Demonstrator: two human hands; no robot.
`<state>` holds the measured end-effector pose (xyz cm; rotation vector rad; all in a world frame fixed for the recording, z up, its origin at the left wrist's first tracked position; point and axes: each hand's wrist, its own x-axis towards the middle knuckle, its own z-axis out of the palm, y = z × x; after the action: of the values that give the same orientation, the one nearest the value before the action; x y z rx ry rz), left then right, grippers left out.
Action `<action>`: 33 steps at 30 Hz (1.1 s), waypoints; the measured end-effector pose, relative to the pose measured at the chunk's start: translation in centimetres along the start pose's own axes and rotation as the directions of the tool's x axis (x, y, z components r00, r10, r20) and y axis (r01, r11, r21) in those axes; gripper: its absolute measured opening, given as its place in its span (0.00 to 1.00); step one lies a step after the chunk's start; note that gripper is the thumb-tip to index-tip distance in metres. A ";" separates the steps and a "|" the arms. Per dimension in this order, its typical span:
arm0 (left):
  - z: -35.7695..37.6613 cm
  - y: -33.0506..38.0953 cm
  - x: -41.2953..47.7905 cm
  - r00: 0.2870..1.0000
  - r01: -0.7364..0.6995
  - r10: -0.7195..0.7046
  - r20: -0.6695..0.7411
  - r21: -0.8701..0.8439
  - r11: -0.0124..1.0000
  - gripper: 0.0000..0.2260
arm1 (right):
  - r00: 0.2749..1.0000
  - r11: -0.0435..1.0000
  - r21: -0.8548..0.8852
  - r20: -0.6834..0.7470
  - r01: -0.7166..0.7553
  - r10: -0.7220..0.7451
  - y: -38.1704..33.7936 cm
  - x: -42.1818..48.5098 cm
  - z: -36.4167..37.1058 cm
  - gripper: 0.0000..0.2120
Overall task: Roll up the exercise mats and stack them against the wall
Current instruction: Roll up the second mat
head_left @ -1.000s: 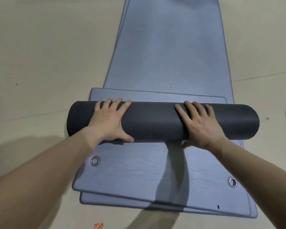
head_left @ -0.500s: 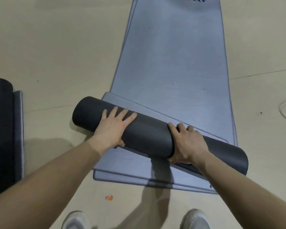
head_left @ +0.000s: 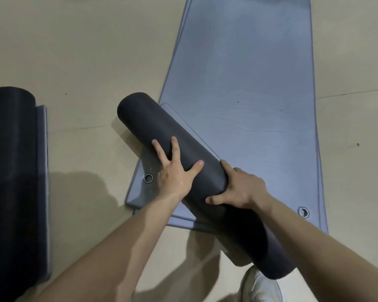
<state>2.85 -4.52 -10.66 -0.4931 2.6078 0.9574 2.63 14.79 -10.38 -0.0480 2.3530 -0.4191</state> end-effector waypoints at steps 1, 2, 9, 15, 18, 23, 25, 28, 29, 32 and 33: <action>-0.1 0.1 0.4 1.000 -0.007 0.007 0.001 0.007 1.000 0.45 | 0.997 0.989 0.146 0.070 0.029 -0.040 1.0 0.3 -0.4 0.60; -0.3 0.2 0.8 1.000 -0.011 0.011 0.000 0.010 1.000 0.45 | 0.987 0.948 0.314 0.132 0.044 -0.090 1.8 0.5 -0.7 0.60; -0.7 -2.8 1.5 0.998 -0.060 0.062 0.028 -0.080 0.995 0.47 | 0.993 0.865 0.501 0.077 0.036 -0.086 0.3 0.7 1.2 0.56; -2.5 -6.3 0.7 0.990 0.136 -0.135 0.029 -0.367 0.920 0.53 | 0.995 0.881 0.463 -0.056 0.097 -0.080 -7.0 0.7 4.5 0.53; -5.6 -8.2 1.0 0.979 0.181 -0.203 -0.018 -0.386 0.905 0.51 | 0.994 0.832 0.545 -0.075 0.109 -0.081 -11.6 2.1 6.3 0.49; -12.3 -12.8 2.7 0.954 0.232 -0.288 -0.076 -0.418 0.878 0.45 | 0.992 0.812 0.572 -0.037 0.117 -0.117 -20.6 5.0 9.2 0.53; -14.1 -15.3 3.2 0.943 0.256 -0.321 -0.086 -0.429 0.866 0.43 | 0.990 0.831 0.541 -0.027 0.130 -0.137 -23.8 5.7 10.1 0.55; -16.4 -18.9 3.1 0.927 0.274 -0.351 -0.136 -0.393 0.877 0.43 | 0.985 0.807 0.573 0.001 0.142 -0.174 -27.7 6.2 12.1 0.53; -17.1 -20.3 3.0 0.923 0.280 -0.355 -0.151 -0.369 0.886 0.42 | 0.983 0.798 0.587 0.017 0.136 -0.180 -29.1 6.1 13.0 0.55; -19.3 -23.8 2.9 0.924 0.292 -0.337 -0.181 -0.236 0.927 0.40 | 0.985 0.789 0.603 0.031 0.115 -0.167 -33.1 5.5 16.0 0.61; -20.0 -24.7 3.0 0.925 0.290 -0.324 -0.200 -0.181 0.940 0.39 | 0.987 0.781 0.616 0.031 0.104 -0.156 -34.3 5.5 16.7 0.62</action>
<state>7.07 -36.16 -11.11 -1.0760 2.5510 1.0417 6.99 -23.23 -14.68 0.0807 2.0310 -1.2141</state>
